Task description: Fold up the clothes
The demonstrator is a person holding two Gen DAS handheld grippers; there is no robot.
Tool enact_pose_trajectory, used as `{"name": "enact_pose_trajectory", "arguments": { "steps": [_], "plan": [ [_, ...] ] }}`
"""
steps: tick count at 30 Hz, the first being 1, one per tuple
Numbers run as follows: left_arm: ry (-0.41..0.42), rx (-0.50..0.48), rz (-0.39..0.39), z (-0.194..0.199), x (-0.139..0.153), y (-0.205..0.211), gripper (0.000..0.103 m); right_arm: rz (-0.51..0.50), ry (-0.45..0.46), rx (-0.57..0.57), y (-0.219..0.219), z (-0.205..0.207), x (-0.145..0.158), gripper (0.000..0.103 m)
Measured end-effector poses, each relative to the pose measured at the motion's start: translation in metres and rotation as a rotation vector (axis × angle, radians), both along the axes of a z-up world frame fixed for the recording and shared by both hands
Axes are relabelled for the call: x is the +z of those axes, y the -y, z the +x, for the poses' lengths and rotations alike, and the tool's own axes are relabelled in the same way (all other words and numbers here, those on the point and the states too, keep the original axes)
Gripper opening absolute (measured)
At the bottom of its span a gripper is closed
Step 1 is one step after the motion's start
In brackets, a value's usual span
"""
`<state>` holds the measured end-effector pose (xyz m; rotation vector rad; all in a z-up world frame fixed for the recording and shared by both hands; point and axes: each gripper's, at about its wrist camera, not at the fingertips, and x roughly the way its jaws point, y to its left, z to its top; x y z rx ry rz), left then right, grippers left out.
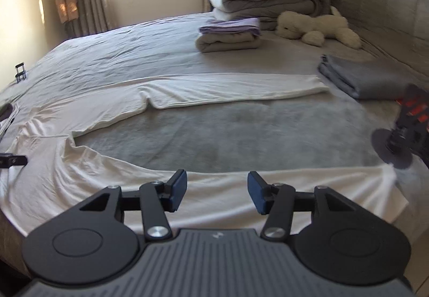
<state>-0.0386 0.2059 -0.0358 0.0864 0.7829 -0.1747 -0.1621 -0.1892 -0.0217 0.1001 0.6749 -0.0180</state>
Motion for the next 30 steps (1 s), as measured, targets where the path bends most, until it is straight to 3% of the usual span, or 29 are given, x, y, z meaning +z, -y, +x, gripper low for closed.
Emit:
{"name": "enact_pose_trajectory", "arguments": {
  "steps": [2,6,8,14,18,23,27,30],
  "plan": [
    [-0.013,0.009,-0.006,-0.002,0.003,-0.002,0.063,0.012,-0.014,-0.04,0.02,-0.006,0.001,0.054],
    [-0.022,-0.054,-0.157,-0.005,0.016,0.009,0.063,0.032,-0.032,-0.108,0.062,-0.018,0.008,0.054],
    [-0.023,-0.126,-0.196,-0.008,0.02,0.027,0.063,0.042,-0.041,-0.141,0.083,-0.025,0.012,0.054],
    [-0.015,-0.314,-0.133,-0.018,0.02,0.088,0.057,0.088,-0.089,-0.17,0.138,-0.025,0.02,0.053],
    [-0.061,-0.307,-0.164,-0.009,0.013,0.106,0.048,0.108,-0.124,-0.174,0.163,-0.007,0.016,0.046],
    [-0.142,-0.204,-0.24,0.015,0.004,0.11,0.042,0.091,-0.164,-0.174,0.175,0.02,0.0,0.036],
    [-0.171,-0.147,-0.297,0.028,0.005,0.114,0.042,0.053,-0.165,-0.176,0.179,0.028,-0.012,0.007],
    [-0.17,-0.153,-0.287,0.034,0.006,0.123,0.041,0.032,-0.123,-0.181,0.179,0.023,-0.011,0.002]
  ]
}}
